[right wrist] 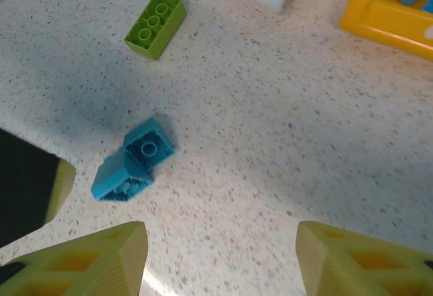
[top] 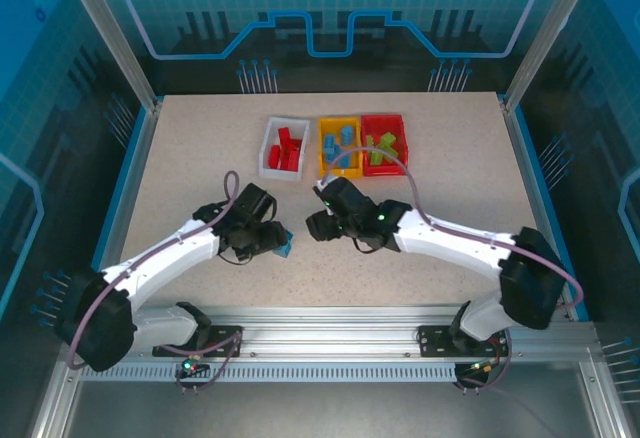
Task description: Sort the legos into containers by color
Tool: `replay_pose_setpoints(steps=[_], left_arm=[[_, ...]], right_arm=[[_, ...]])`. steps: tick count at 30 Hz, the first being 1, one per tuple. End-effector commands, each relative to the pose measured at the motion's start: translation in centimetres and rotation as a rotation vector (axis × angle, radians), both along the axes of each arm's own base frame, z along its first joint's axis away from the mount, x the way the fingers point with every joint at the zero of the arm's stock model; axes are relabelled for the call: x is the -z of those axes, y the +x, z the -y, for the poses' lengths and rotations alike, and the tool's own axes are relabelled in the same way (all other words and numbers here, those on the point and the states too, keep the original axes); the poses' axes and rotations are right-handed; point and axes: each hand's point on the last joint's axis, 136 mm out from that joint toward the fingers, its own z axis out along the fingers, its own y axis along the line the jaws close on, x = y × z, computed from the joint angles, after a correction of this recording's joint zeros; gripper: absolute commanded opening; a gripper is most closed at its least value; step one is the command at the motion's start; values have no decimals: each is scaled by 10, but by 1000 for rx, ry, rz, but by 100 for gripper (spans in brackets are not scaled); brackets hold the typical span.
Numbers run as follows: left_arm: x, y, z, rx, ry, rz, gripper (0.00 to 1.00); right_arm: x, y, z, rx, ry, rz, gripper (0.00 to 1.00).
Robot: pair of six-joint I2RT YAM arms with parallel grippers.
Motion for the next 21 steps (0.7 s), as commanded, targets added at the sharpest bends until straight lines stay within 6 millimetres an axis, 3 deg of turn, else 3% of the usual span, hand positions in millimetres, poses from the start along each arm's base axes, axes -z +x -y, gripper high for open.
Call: replay_pose_setpoints(steps=[1,7,14,21], left_arm=[[10,2,7,-186,-74,-14,76],[17,13,18,-297,-137,-16,78],[29,19,28,-341,-158,-60,78],[49,8,17,-379,-122,-91,71]], right_arm=[[-4,-11,5,4,34,25,63],[5,-25,20,16,19,11,64],[6,-27,22,16,17,6,64],[9,-28,22,18,13,0,64]])
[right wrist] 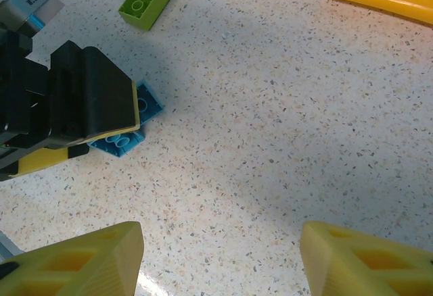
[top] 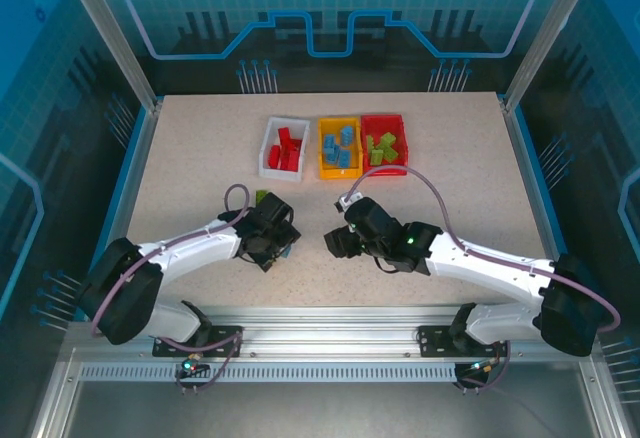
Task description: Sort the legos into containers by color
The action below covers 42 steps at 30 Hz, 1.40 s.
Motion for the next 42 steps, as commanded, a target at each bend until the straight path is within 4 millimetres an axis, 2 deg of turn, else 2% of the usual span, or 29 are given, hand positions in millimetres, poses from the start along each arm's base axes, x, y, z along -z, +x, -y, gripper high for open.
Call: replay_pose_setpoints(steps=[1,9,15,19,23,26,30,33,36,39,42], left_arm=[[14,-10,-5,-25,12,-36,69],[19,-19,-17,-36,41,-40,57],[18,-21,-23,-25,68,-26,43],[12,-23,-29,-4,92,-5,33],[4,-30,-39,3,114,8,33],[-2,-33,-44,7,120,21,32],[-21,-30,-43,33,116,59,32],[-50,-15,-33,93,111,128,32],[-88,14,-10,199,99,221,32],[-122,54,25,331,98,300,32],[-143,98,66,442,80,368,33]], right_arm=[[-1,-5,0,3,9,3,64],[0,-5,-2,-3,16,0,64],[1,-8,-6,-20,33,-9,64],[-6,-13,-14,-74,81,-2,64],[-15,-19,-22,-127,142,4,64],[-14,-18,-22,-125,147,1,64],[-19,-19,-21,-127,169,9,64],[-40,-17,-16,-120,281,32,64],[-74,-8,-2,-76,417,80,64],[-105,13,22,24,508,135,64],[-130,38,48,148,550,182,65]])
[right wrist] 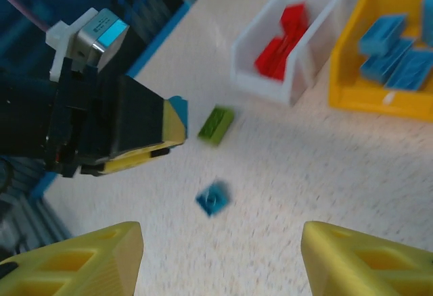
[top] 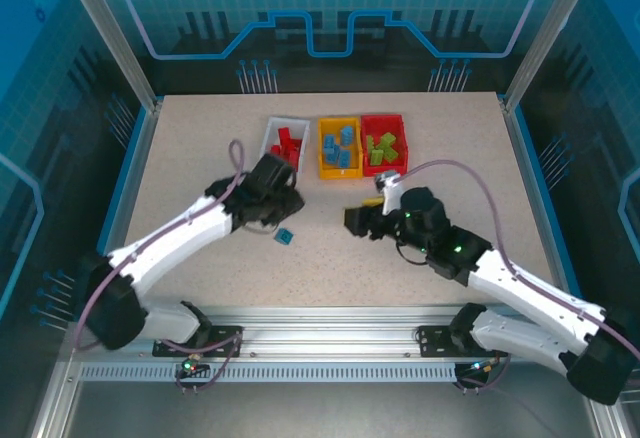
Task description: Sort the legos into containers by color
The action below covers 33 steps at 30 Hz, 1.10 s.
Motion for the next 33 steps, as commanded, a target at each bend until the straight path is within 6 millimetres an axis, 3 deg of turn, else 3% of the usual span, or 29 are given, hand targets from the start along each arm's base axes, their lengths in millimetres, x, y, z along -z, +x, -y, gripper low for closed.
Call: replay_pose_setpoints(steps=[1,7,11,16,20,26,29,33], left_arm=[[-6,37,40,197,50,60,33],[-6,123,95,309,101,127,34],[18,166,103,318,147,100,36],[42,202,100,302,108,102,39],[51,213,108,344,31,100,49],[53,210,108,376,33,96,59],[39,207,104,361,24,114,59],[-1,197,94,330,13,182,59]], right_arm=[[-41,23,17,100,105,40,65],[-64,60,33,206,95,45,64],[-66,73,33,233,101,35,64],[-58,79,29,232,97,13,64],[-48,81,26,228,84,-7,64],[-41,82,23,219,78,-25,63],[-36,83,22,213,70,-37,63],[-21,81,14,194,6,-48,62]])
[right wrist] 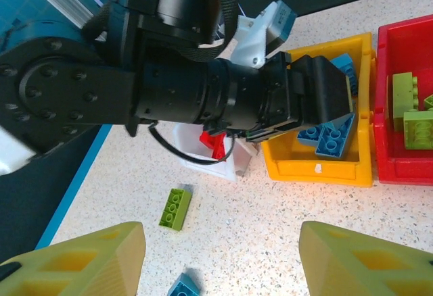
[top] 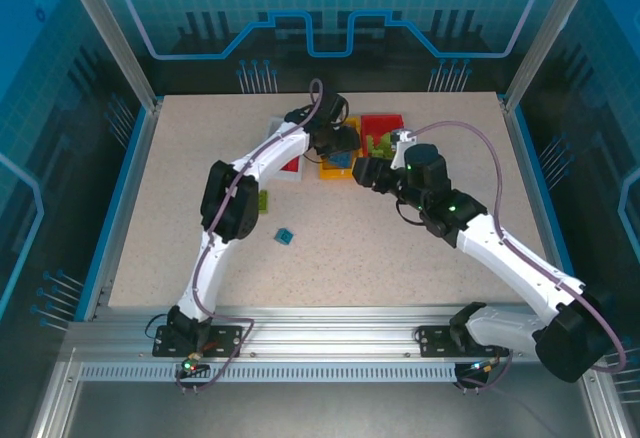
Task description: Sort the legos into containers by color
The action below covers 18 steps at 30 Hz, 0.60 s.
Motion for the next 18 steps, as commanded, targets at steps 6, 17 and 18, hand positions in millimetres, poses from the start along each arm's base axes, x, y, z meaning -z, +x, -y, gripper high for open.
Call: replay_pose_setpoints(steps=[6,17,18], left_arm=[[-129,-49,-72,-194,-27,219,60],[-143,-210,-195,-313,5,316,75],[-142,-224,-201,-312,-3,329,77]], right_arm=[[34,-2,-51,-72,-219,-53,61],[123,-7,-188,-121,-471,-254,72],[129,-5,-198,-126,-482,-263,73]])
